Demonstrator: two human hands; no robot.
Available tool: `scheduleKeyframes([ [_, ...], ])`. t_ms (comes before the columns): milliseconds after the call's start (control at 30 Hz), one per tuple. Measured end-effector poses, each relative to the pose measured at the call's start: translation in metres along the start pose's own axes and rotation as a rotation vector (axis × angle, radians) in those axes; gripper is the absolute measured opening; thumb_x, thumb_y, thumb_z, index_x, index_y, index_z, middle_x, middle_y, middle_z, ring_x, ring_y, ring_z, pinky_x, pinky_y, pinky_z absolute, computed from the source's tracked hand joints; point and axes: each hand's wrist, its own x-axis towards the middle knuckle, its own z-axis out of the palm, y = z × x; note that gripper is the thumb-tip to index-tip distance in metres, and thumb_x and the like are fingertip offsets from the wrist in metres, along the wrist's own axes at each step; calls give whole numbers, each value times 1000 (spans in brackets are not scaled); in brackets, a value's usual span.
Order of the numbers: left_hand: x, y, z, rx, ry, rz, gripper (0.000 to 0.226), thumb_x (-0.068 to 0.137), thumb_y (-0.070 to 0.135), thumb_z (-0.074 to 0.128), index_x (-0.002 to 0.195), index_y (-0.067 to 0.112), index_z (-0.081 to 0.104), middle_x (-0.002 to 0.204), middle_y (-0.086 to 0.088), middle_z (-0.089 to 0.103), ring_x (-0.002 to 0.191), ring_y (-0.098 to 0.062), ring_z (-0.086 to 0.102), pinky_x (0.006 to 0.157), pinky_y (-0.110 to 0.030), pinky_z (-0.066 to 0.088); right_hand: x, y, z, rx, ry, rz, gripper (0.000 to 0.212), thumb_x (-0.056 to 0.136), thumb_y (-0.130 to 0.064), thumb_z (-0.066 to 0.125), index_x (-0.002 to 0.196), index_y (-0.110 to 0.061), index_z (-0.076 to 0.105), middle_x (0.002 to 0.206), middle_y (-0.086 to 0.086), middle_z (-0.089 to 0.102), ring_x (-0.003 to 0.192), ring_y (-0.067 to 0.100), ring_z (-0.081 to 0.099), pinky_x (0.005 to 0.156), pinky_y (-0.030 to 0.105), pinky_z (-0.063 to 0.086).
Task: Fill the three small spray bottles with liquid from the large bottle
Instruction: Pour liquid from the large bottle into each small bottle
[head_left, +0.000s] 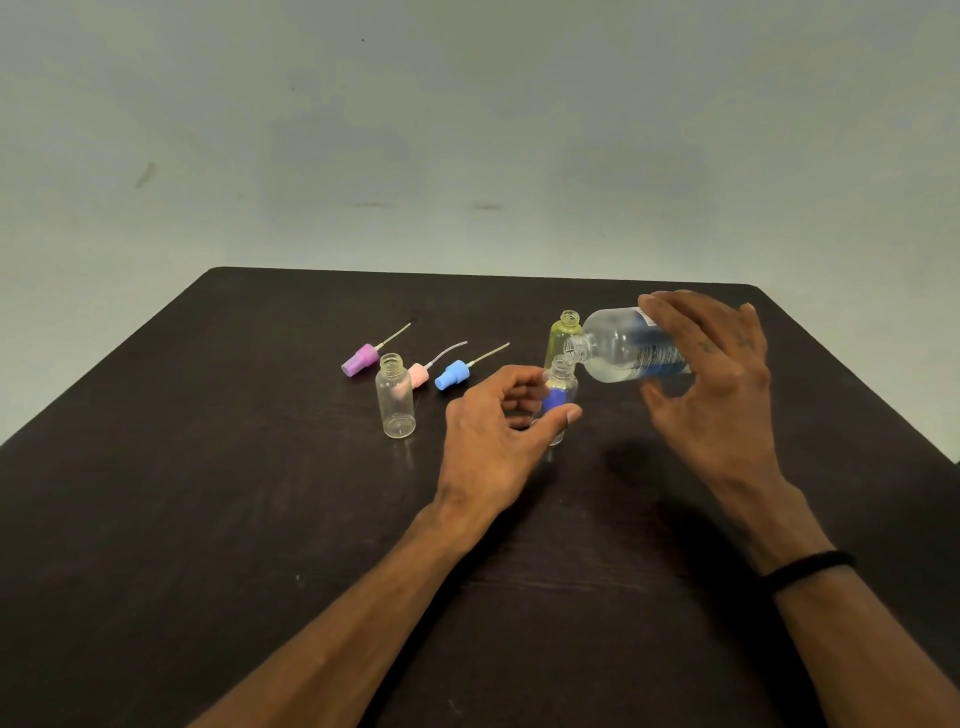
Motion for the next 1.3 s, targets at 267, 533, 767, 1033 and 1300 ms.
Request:
scheduleKeyframes([
  [267, 1, -1, 0, 4, -4, -2, 46, 79, 35, 91, 119, 19, 74, 100, 7, 77, 94, -9, 75, 85, -31, 65, 0, -1, 0, -5, -4, 2, 87, 69, 5, 90, 148, -15, 59, 147, 12, 60, 140, 33, 54, 124, 69, 25],
  [533, 1, -2, 0, -2, 2, -2, 45, 79, 33, 92, 118, 18, 74, 99, 6, 78, 93, -10, 75, 84, -31, 65, 1, -2, -1, -8, 1, -2, 87, 69, 5, 90, 148, -15, 59, 146, 11, 61, 140, 33, 54, 124, 69, 25],
  [767, 0, -1, 0, -8, 10, 4, 44, 79, 31, 92, 117, 17, 75, 98, 6, 77, 92, -9, 75, 84, -31, 65, 1, -3, -3, -2, 1, -1, 85, 70, 6, 89, 148, -14, 60, 146, 11, 61, 140, 33, 54, 125, 69, 24],
  [1033, 1, -1, 1, -12, 10, 1, 45, 79, 31, 93, 117, 17, 75, 99, 6, 78, 92, -9, 75, 84, -31, 65, 1, -3, -4, 1, 10, -13, 85, 70, 7, 88, 147, -14, 61, 145, 11, 61, 139, 33, 54, 124, 69, 24],
  [1300, 1, -1, 0, -5, 9, 4, 45, 79, 31, 93, 117, 17, 74, 99, 7, 77, 92, -9, 75, 85, -31, 65, 1, -3, -3, 0, 6, -15, 84, 70, 6, 87, 147, -14, 62, 145, 11, 61, 139, 33, 55, 124, 69, 24],
])
